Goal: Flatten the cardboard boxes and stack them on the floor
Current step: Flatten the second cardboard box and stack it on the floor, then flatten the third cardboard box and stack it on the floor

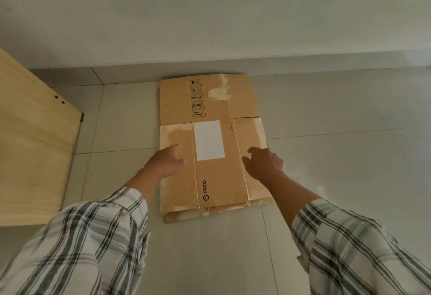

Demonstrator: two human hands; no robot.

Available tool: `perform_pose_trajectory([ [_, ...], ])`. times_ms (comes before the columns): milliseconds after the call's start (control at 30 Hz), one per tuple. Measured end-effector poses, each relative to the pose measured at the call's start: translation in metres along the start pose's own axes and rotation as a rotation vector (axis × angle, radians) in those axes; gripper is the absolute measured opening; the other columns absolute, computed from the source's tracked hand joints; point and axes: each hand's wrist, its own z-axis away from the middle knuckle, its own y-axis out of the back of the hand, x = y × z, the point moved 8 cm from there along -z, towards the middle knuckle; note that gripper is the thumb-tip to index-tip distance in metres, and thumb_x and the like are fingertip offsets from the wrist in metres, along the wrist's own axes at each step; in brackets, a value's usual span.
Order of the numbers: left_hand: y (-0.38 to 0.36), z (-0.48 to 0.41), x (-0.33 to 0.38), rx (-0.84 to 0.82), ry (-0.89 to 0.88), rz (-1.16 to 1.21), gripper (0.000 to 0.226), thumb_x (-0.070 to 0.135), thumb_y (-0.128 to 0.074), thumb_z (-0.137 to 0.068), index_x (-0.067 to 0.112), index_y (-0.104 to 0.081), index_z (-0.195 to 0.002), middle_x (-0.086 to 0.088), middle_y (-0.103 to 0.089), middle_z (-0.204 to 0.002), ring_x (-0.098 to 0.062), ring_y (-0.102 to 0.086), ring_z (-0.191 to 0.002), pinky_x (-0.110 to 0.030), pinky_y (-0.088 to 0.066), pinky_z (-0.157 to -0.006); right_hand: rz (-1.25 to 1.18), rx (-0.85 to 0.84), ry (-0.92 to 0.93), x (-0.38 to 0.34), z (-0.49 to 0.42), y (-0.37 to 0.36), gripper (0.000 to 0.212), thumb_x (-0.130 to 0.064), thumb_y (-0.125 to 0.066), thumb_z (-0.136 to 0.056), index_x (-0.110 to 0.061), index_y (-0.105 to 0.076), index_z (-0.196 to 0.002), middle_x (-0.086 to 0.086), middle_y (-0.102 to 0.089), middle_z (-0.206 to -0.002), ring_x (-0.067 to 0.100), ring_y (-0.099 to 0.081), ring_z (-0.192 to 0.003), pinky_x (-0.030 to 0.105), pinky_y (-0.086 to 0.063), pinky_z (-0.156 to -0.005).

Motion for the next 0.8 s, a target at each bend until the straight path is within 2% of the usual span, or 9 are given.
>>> perform_pose_trajectory([
  [67,0.029,0.043,0.022,0.015,0.002,0.033,0.061,0.035,-0.056,-0.095,0.026,-0.035,-0.152,-0.010,-0.051,-0.145,-0.027,-0.054,-0.126,-0.038,-0.046,-0.103,0.012,0.034,0.034,-0.023,0.028,0.050,0.036,-0.044,-0.044,-0.099,-0.020,-0.066,-0.115,0.004,-0.068,-0.105,0.027,-0.066,-0.095,0.036,-0.051,-0.079],
  [167,0.085,0.114,0.055,0.042,-0.002,0.029,0.060,0.037,-0.054,-0.094,0.024,-0.038,-0.150,-0.008,-0.057,-0.137,-0.025,-0.060,-0.114,-0.037,-0.050,-0.095,0.000,0.095,0.095,-0.058,0.076,0.141,0.031,-0.036,-0.045,-0.098,-0.017,-0.069,-0.101,0.003,-0.069,-0.094,0.026,-0.067,-0.085,0.034,-0.051,-0.071],
  [267,0.162,0.192,0.093,0.131,-0.026,0.025,0.054,0.035,-0.052,-0.093,0.024,-0.044,-0.145,-0.005,-0.064,-0.126,-0.017,-0.062,-0.090,-0.031,-0.049,-0.075,0.004,0.174,0.171,-0.094,0.132,0.242,0.028,-0.031,-0.045,-0.097,-0.017,-0.068,-0.093,0.002,-0.067,-0.086,0.023,-0.063,-0.073,0.030,-0.049,-0.065],
  [300,0.191,0.218,0.106,0.160,-0.035,0.032,0.052,0.034,-0.052,-0.094,0.024,-0.046,-0.144,-0.004,-0.064,-0.125,-0.015,-0.060,-0.087,-0.030,-0.047,-0.072,0.009,0.190,0.189,-0.106,0.152,0.276,0.027,-0.030,-0.045,-0.097,-0.017,-0.068,-0.092,0.002,-0.067,-0.085,0.023,-0.063,-0.073,0.030,-0.050,-0.065],
  [433,0.311,0.321,0.154,0.277,-0.072,0.031,0.043,0.033,-0.052,-0.093,0.022,-0.054,-0.135,-0.003,-0.063,-0.126,-0.020,-0.059,-0.100,-0.032,-0.048,-0.080,0.021,0.280,0.258,-0.148,0.229,0.416,0.023,-0.028,-0.047,-0.095,-0.018,-0.068,-0.092,0.003,-0.068,-0.090,0.026,-0.066,-0.082,0.031,-0.050,-0.067],
  [500,0.373,0.370,0.173,0.347,-0.102,0.056,0.036,0.033,-0.053,-0.092,0.022,-0.060,-0.126,-0.004,-0.064,-0.126,-0.024,-0.061,-0.108,-0.035,-0.050,-0.089,0.041,0.347,0.311,-0.169,0.268,0.483,0.026,-0.028,-0.045,-0.096,-0.017,-0.069,-0.093,0.004,-0.068,-0.088,0.027,-0.066,-0.080,0.030,-0.048,-0.065],
  [567,0.431,0.420,0.187,0.423,-0.121,0.078,0.031,0.034,-0.054,-0.091,0.026,-0.063,-0.119,-0.004,-0.065,-0.123,-0.027,-0.062,-0.109,-0.039,-0.052,-0.093,0.065,0.407,0.357,-0.192,0.308,0.545,0.029,-0.029,-0.044,-0.097,-0.016,-0.069,-0.095,0.004,-0.068,-0.086,0.027,-0.066,-0.077,0.030,-0.048,-0.064],
  [667,0.501,0.494,0.197,0.532,-0.151,0.057,0.027,0.035,-0.051,-0.089,0.032,-0.065,-0.112,0.000,-0.067,-0.116,-0.027,-0.064,-0.103,-0.040,-0.054,-0.089,0.070,0.494,0.407,-0.227,0.366,0.623,0.029,-0.030,-0.043,-0.097,-0.016,-0.069,-0.096,0.005,-0.067,-0.087,0.028,-0.065,-0.077,0.031,-0.050,-0.065],
  [800,0.571,0.581,0.188,0.677,-0.180,-0.065,0.024,0.030,-0.047,-0.089,0.030,-0.068,-0.102,0.003,-0.069,-0.107,-0.026,-0.065,-0.098,-0.038,-0.055,-0.084,0.057,0.588,0.464,-0.278,0.441,0.682,0.030,-0.031,-0.044,-0.098,-0.015,-0.069,-0.094,0.005,-0.068,-0.086,0.029,-0.065,-0.076,0.031,-0.049,-0.064],
])
